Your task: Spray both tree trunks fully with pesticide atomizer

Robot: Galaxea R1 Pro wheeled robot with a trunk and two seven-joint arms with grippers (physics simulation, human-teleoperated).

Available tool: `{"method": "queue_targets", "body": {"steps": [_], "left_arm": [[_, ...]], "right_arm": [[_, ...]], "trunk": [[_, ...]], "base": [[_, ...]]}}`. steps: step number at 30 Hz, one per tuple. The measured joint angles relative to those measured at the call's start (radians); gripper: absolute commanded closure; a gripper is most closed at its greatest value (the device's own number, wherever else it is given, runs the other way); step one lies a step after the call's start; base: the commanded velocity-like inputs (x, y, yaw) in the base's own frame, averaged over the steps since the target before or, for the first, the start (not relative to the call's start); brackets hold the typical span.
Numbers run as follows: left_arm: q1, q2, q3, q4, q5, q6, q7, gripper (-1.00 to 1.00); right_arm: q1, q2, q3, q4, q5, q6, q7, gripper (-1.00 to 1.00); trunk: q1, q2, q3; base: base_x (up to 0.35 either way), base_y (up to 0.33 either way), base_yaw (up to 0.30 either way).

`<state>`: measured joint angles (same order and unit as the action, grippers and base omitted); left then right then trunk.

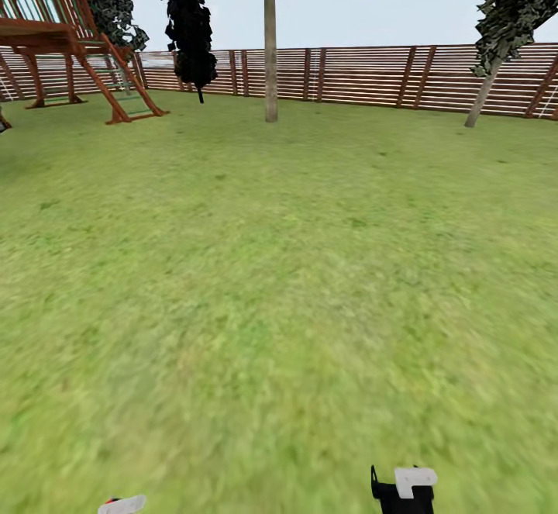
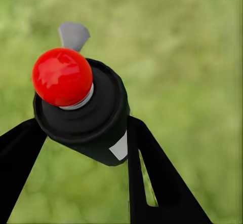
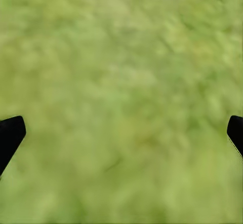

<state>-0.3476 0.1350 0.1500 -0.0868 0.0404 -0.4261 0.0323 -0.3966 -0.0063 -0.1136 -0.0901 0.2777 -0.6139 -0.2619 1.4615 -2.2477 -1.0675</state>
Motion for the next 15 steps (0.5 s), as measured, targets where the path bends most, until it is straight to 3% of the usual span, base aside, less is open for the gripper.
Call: {"method": "queue_targets", "body": {"steps": [15], "left_arm": [[0.0,0.0,0.0,0.0,0.0,0.0,0.0,1.0]], "right_arm": [[0.0,0.0,0.0,0.0,0.0,0.0,0.0,-1.0]], "trunk": [[0.0,0.0,0.0]], "base": [[0.34,0.0,0.0]]}}
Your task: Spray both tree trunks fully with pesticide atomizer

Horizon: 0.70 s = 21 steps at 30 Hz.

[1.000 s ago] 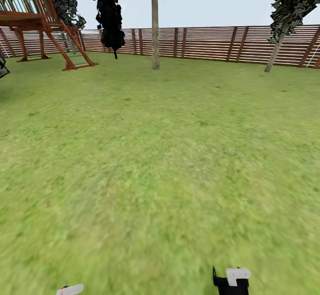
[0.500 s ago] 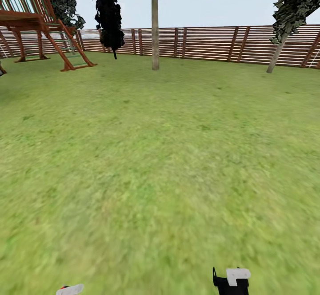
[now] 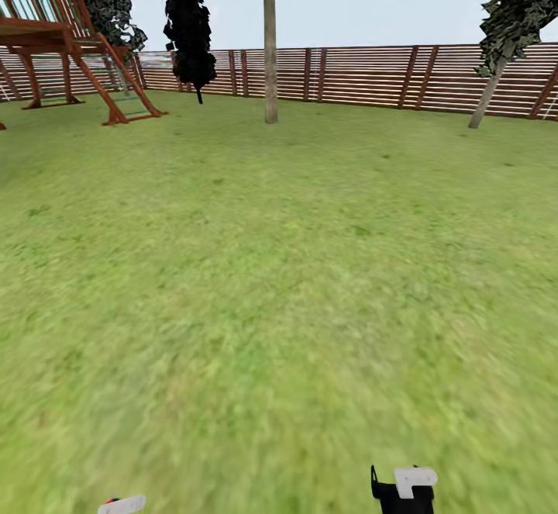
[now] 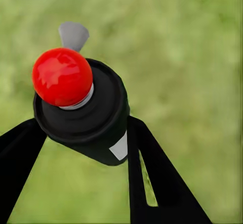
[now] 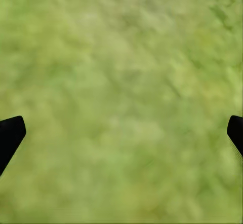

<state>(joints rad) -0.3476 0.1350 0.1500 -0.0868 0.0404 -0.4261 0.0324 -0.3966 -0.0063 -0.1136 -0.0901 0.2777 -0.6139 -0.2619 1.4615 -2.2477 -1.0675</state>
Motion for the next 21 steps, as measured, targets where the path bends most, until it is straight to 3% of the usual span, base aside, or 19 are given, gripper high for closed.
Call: {"method": "queue_targets", "body": {"steps": [21], "left_arm": [[0.0,0.0,0.0,0.0,0.0,0.0,0.0,1.0]], "right_arm": [[0.0,-0.002,0.0,0.0,0.001,0.0,0.0,-1.0]], "trunk": [[0.0,0.0,0.0]], "base": [[0.34,0.0,0.0]]}}
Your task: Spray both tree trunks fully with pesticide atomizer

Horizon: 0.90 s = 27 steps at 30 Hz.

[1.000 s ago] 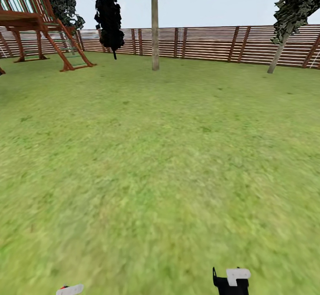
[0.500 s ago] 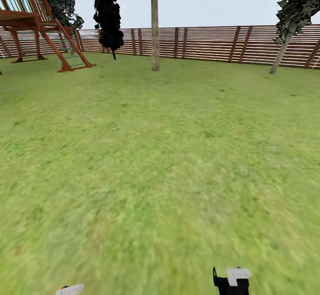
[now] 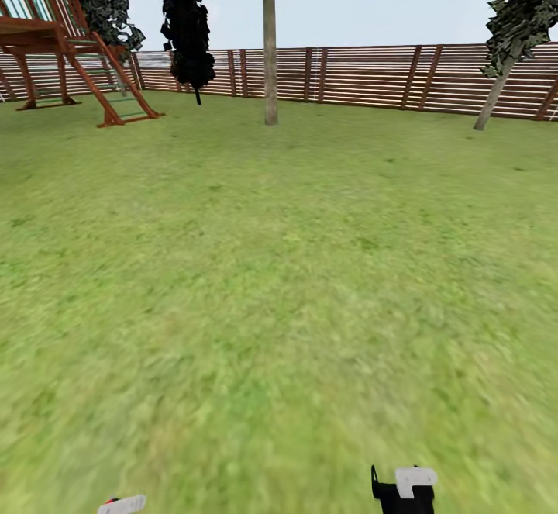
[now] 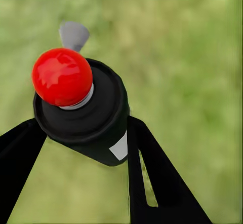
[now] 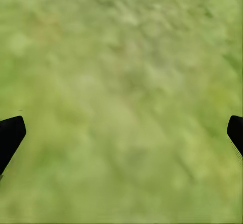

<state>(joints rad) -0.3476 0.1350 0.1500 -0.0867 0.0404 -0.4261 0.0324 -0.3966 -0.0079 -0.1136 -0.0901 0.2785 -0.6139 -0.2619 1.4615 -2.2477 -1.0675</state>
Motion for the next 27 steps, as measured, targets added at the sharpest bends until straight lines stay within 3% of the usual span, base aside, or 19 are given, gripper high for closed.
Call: {"method": "queue_targets", "body": {"steps": [27], "left_arm": [[0.0,0.0,0.0,0.0,0.0,0.0,0.0,1.0]], "right_arm": [[0.0,0.0,0.0,0.0,0.0,0.0,0.0,-1.0]], "trunk": [[0.0,0.0,0.0]], "base": [[0.34,0.0,0.0]]}}
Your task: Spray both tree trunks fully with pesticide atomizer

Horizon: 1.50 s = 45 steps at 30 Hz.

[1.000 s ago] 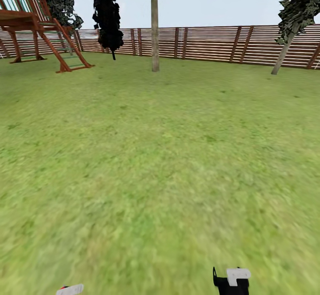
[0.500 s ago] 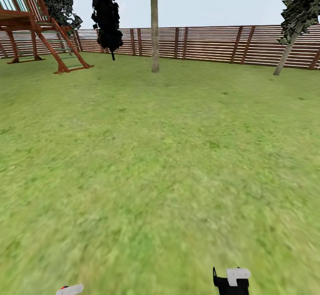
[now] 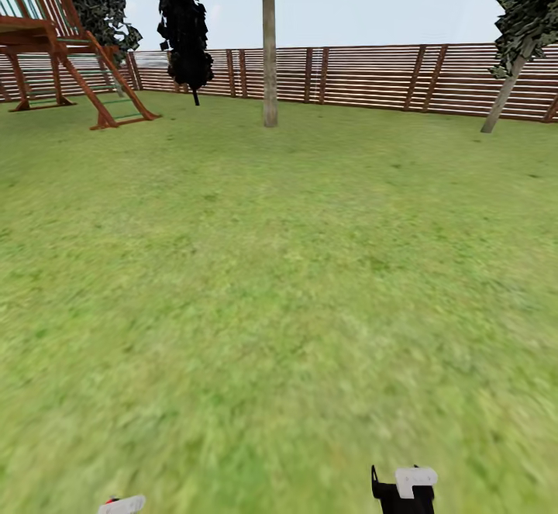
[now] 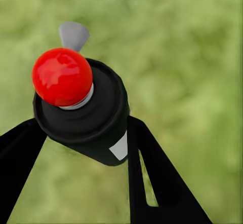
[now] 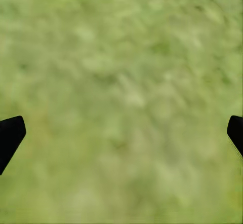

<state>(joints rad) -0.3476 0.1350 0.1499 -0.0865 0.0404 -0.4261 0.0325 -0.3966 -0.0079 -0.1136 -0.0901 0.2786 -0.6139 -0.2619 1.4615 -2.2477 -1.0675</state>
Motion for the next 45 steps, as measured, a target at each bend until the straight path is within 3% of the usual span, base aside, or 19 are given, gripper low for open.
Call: {"method": "queue_targets", "body": {"steps": [45], "left_arm": [[0.0,0.0,0.0,0.0,0.0,0.0,0.0,1.0]], "right_arm": [[0.0,0.0,0.0,0.0,-0.001,0.0,0.0,-1.0]], "trunk": [[0.0,0.0,0.0]], "base": [[0.34,0.0,0.0]]}}
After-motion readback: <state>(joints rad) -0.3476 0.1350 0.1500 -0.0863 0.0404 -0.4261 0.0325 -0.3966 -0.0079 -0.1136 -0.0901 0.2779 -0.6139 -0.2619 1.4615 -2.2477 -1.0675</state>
